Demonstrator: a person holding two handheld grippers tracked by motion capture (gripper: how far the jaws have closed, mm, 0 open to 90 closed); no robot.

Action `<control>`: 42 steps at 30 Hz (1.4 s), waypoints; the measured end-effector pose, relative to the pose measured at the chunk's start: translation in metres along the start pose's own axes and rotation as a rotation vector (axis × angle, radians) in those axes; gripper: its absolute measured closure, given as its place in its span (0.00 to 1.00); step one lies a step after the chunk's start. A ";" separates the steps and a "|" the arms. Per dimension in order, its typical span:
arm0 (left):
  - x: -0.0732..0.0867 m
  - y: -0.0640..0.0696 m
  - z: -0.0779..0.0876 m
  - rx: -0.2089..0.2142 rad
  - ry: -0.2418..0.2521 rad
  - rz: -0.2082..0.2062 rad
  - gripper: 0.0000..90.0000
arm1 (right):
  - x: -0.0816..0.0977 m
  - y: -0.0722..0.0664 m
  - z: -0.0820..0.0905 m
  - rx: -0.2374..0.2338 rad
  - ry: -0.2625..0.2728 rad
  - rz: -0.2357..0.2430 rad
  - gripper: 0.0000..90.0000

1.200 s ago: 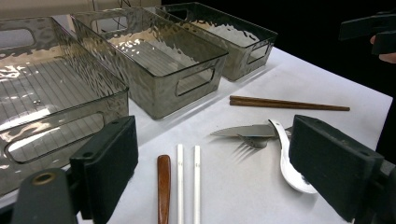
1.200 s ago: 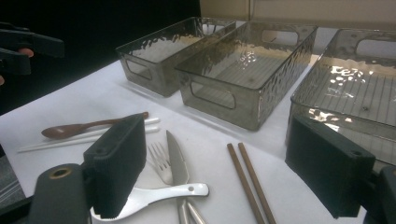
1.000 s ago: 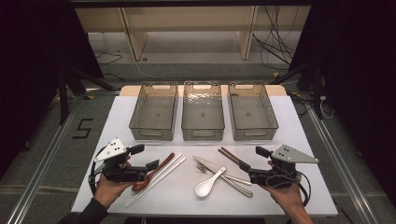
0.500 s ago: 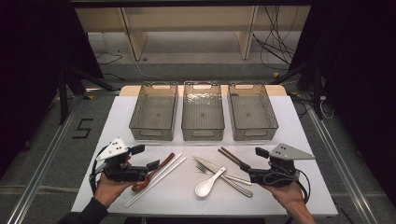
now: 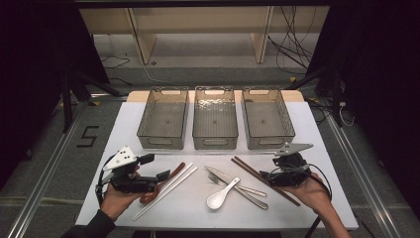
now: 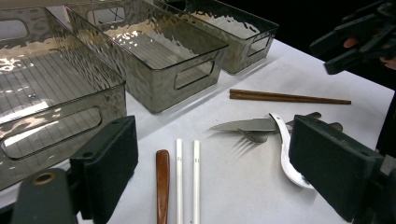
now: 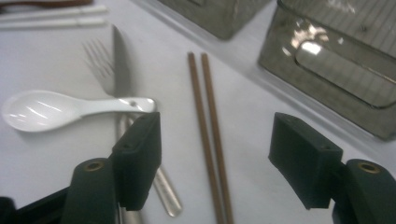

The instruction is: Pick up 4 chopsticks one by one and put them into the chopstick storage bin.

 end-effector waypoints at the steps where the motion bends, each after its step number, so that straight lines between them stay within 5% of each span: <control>1: 0.000 0.000 0.000 0.000 0.001 -0.001 0.17 | 0.002 0.004 -0.002 0.005 -0.028 -0.005 0.42; 9: -0.001 -0.002 0.002 -0.001 0.007 0.005 0.17 | 0.027 0.021 -0.011 0.028 -0.207 -0.010 0.52; 20: -0.001 -0.001 0.001 0.001 0.005 -0.001 0.17 | 0.042 0.026 -0.019 0.037 -0.297 -0.002 0.55; 42: -0.001 -0.002 0.002 -0.002 0.009 0.002 0.17 | 0.059 0.023 -0.030 -0.008 -0.432 0.021 0.77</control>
Point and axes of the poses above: each handheld gripper's, and its own axes: z roughly backward along the jaws, x roughly out of its underside, y roughly to its right, the point moved 9 cm from there along -z, roughly forward along the jaws, and after that the axes turned 3 degrees about -x, right-handed, at the moved point
